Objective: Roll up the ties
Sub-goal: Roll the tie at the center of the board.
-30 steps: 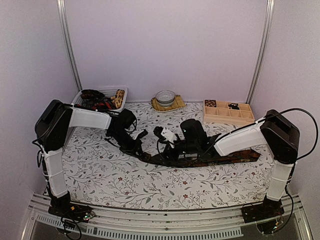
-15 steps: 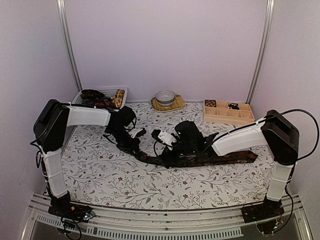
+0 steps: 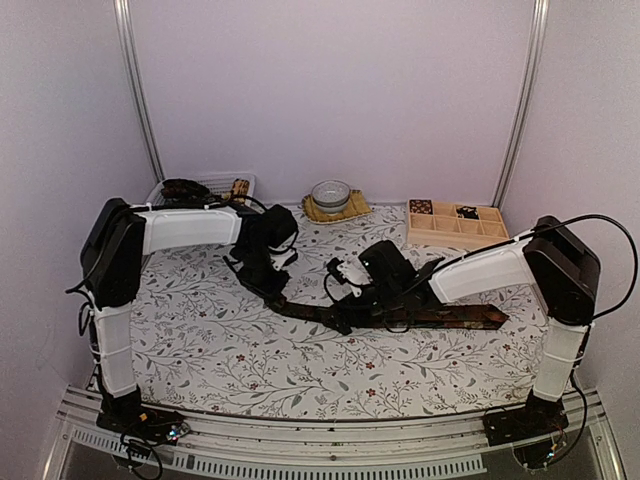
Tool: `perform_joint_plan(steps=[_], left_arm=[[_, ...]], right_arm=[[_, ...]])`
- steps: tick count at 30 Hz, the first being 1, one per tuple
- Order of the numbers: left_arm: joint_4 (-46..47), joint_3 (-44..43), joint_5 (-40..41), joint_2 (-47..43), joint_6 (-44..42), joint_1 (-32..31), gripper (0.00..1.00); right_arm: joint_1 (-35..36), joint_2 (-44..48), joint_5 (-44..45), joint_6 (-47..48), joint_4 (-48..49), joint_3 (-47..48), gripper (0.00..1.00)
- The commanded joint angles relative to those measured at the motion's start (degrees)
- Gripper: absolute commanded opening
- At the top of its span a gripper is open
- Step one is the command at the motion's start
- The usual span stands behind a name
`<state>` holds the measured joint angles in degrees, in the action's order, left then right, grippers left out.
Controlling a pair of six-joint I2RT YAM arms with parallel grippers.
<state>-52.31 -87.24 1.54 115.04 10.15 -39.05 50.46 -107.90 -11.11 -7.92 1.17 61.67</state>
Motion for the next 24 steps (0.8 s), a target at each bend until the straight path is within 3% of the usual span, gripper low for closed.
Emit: perform_joint_plan(steps=[1,24], left_arm=[[-6.59,-3.04,10.65,3.79,2.94,-2.23,0.00],[-20.74,-19.56,29.59,16.85,10.64,-10.87,0.00]], right_arm=[[-1.59,2.16,-2.23,-5.82,-3.11,-0.34,0.96],[-6.36,-1.37,-17.44,-16.13,2.10,-2.00,0.87]])
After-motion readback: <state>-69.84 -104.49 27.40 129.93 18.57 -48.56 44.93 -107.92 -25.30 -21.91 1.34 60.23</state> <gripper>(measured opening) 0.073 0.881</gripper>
